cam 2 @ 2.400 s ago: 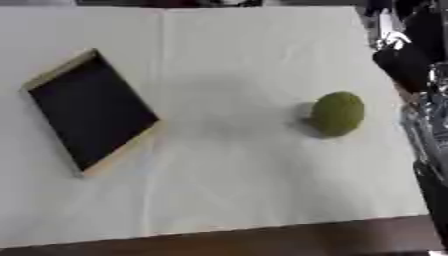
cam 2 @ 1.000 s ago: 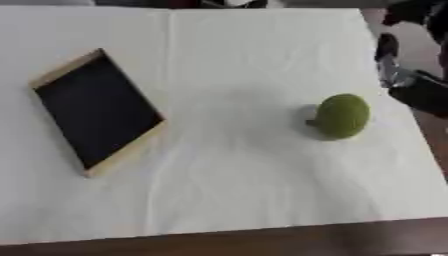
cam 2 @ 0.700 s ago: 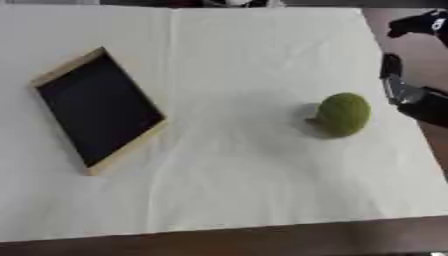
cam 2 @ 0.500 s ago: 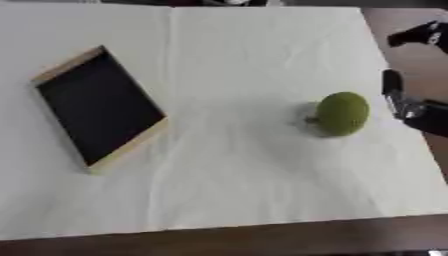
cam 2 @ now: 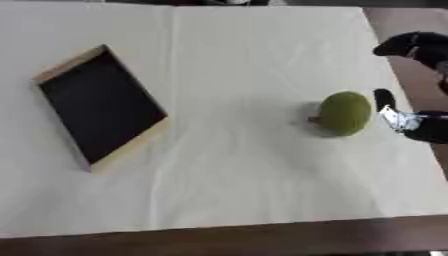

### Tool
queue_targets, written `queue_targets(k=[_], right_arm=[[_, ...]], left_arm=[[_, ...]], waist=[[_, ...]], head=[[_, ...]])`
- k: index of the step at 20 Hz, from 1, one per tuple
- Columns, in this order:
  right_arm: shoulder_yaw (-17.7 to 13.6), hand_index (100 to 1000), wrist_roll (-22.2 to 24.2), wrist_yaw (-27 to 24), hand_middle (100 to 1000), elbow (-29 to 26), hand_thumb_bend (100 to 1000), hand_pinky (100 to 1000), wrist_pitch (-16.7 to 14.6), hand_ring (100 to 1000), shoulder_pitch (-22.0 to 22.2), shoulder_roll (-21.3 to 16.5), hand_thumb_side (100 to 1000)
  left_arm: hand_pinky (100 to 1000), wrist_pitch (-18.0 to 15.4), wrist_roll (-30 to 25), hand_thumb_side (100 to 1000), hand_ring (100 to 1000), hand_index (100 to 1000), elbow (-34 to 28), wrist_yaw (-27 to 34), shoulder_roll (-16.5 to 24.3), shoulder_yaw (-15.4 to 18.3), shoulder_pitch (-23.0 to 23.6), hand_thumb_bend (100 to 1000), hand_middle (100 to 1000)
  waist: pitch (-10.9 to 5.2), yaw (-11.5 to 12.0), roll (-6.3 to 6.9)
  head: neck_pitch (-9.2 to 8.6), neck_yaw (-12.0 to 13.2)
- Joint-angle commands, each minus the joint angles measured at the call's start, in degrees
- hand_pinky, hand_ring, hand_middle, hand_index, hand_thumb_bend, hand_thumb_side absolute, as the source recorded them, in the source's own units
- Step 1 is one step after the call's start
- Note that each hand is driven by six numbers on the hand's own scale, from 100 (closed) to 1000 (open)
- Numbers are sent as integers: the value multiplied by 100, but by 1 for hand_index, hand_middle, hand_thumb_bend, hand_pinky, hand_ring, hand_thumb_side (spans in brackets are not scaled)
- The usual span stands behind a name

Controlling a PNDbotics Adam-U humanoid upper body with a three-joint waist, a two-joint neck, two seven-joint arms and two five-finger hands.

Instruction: Pick up objects on the table and place them in the box.

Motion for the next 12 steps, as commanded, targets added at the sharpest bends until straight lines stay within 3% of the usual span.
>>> queue_targets(k=[1, 2, 4, 6, 8, 10, 12], right_arm=[[76, 889, 281, 81, 807, -91, 122, 876, 160, 903, -92, -397, 222], [99, 884, 367, 68, 809, -91, 180, 874, 230, 905, -108, -430, 200], [127, 884, 493, 60, 809, -91, 186, 874, 388, 905, -146, -480, 197], [177, 876, 590, 45, 810, -91, 273, 876, 481, 912, -207, -543, 121], [254, 870, 671, -38, 810, -91, 348, 879, 560, 917, -296, -627, 100], [318, 866, 741, -130, 810, -91, 388, 883, 622, 923, -371, -701, 100], [375, 862, 813, -258, 809, -91, 356, 885, 687, 929, -416, -756, 100]], left_arm=[[691, 2, -14, 603, 677, 762, -116, -3, 162, 16, -20, 100, 709], [691, 8, -16, 604, 677, 762, -116, 0, 158, 15, -23, 100, 710], [691, 34, -4, 604, 677, 762, -116, 6, 150, 17, -25, 100, 710], [691, 48, 1, 604, 675, 758, -116, 10, 150, 12, -29, 100, 707], [691, 60, 0, 604, 675, 758, -116, 12, 148, 4, -35, 100, 707], [690, 68, 0, 605, 674, 757, -116, 9, 143, 3, -35, 100, 706], [690, 81, 3, 605, 673, 756, -116, 5, 140, 2, -36, 100, 705]], waist=[[-89, 11, -2], [-88, 15, -3], [-87, 22, -4], [-89, 28, -3], [-88, 39, -2], [-85, 52, -2], [-81, 59, -7]], head=[[24, -41], [16, -53], [-2, -66], [-15, -74], [-28, -88], [-35, -101], [-39, -107]])
